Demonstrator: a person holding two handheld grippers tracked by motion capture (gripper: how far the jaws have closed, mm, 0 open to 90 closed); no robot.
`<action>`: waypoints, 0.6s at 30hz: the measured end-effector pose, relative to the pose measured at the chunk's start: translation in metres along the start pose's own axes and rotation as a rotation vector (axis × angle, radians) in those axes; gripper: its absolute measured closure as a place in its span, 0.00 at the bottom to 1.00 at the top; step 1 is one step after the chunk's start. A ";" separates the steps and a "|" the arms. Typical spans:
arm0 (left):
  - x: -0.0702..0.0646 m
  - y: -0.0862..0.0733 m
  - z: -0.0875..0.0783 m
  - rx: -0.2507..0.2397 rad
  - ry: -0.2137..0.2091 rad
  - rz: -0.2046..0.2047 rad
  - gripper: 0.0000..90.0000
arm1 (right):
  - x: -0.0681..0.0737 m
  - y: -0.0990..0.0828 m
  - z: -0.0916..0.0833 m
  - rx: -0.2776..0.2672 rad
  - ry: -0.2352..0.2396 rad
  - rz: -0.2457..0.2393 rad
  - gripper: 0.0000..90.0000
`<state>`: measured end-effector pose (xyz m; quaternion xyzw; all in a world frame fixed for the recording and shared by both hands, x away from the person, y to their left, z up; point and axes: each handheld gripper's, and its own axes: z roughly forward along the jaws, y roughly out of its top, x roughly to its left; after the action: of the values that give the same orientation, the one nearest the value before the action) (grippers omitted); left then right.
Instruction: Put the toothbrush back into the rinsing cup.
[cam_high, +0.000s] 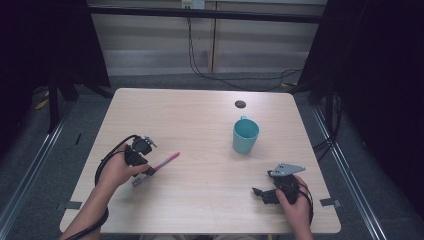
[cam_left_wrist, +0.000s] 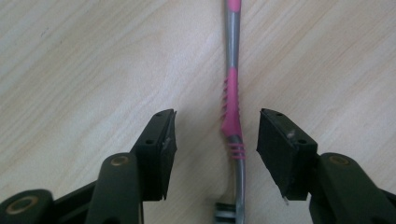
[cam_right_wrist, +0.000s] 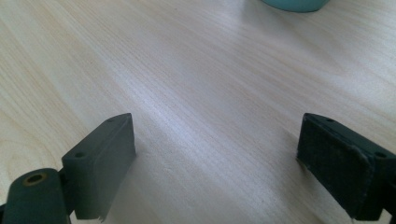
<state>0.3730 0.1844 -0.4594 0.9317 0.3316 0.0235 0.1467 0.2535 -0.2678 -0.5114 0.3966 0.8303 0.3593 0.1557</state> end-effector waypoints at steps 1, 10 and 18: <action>0.000 0.002 0.001 0.001 -0.006 -0.001 0.53 | 0.000 0.000 0.000 0.000 0.000 0.000 0.12; 0.001 0.010 0.008 0.016 0.008 -0.015 0.58 | 0.000 0.000 0.000 0.000 0.000 0.000 0.12; 0.000 0.013 0.008 0.009 0.018 -0.047 0.59 | 0.000 0.000 0.000 0.000 0.000 0.000 0.12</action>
<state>0.3823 0.1732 -0.4638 0.9240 0.3549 0.0268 0.1399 0.2535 -0.2678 -0.5114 0.3966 0.8303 0.3593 0.1556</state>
